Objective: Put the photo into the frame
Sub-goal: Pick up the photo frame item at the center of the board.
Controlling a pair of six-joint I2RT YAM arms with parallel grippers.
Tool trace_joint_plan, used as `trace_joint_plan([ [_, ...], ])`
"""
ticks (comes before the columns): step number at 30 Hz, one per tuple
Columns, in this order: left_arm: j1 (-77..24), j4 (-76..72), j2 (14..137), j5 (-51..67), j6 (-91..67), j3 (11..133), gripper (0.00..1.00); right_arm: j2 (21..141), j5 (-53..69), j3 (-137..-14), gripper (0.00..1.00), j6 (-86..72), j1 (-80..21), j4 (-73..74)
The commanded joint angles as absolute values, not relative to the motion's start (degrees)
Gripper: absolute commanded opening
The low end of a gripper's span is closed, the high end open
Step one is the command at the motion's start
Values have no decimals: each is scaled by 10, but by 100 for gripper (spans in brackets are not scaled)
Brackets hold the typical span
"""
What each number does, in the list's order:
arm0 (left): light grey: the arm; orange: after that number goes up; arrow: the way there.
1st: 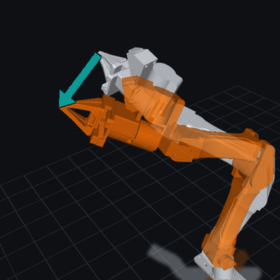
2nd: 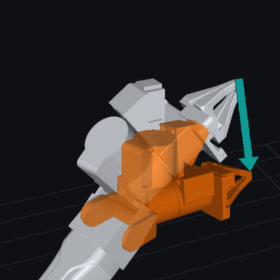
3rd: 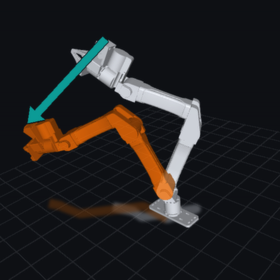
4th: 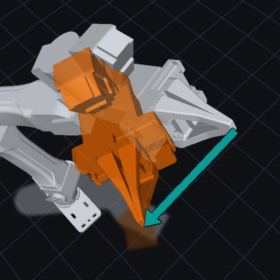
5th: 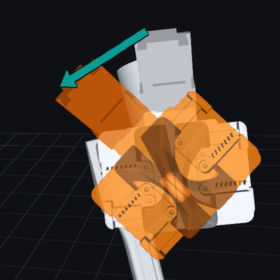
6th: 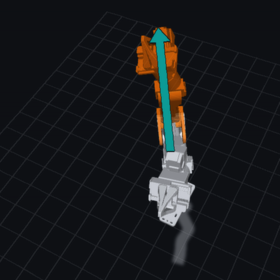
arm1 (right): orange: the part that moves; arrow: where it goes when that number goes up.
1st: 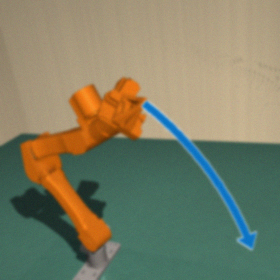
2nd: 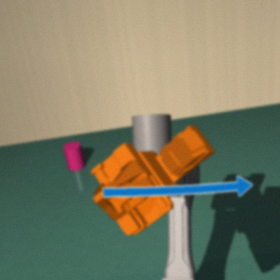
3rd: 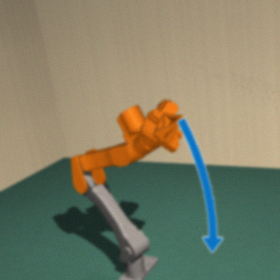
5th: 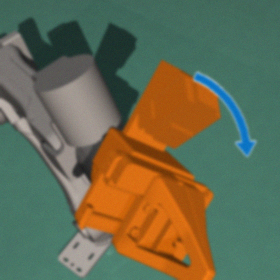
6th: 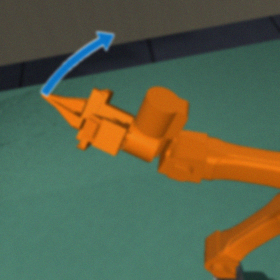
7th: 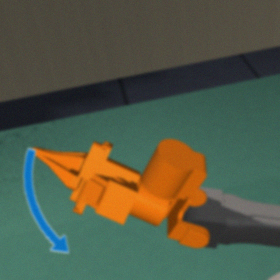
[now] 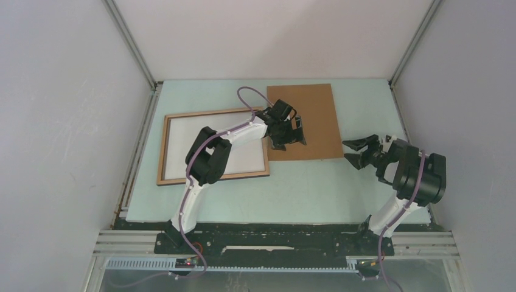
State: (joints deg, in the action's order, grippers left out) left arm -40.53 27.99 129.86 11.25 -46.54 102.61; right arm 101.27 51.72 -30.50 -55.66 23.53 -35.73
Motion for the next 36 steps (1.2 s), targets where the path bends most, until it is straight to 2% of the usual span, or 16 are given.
trace_joint_plan([
  [1, -410, 294, 1317, 124, -468, 1028, 100, 1007, 598, -267, 74, -706, 224, -565],
  [12, -411, 293, 1320, 129, -465, 1034, 100, 1084, 562, -222, 63, -884, 205, -862],
  [19, -415, 280, 1313, 139, -454, 1028, 100, 1026, 531, -215, 56, -865, 173, -848],
  [22, -417, 270, 1304, 135, -448, 1021, 100, 990, 538, -215, 51, -867, 168, -798],
  [28, -425, 240, 1278, 137, -431, 991, 100, 873, 529, -209, 50, -817, 124, -678],
  [30, -426, 207, 1249, 148, -425, 957, 100, 807, 511, -221, 51, -742, 110, -551],
  [34, -420, 146, 1177, 153, -430, 881, 100, 673, 408, -298, 58, -540, 62, -197],
  [36, -416, 119, 1152, 165, -439, 854, 100, 638, 358, -336, 60, -493, 37, -114],
])
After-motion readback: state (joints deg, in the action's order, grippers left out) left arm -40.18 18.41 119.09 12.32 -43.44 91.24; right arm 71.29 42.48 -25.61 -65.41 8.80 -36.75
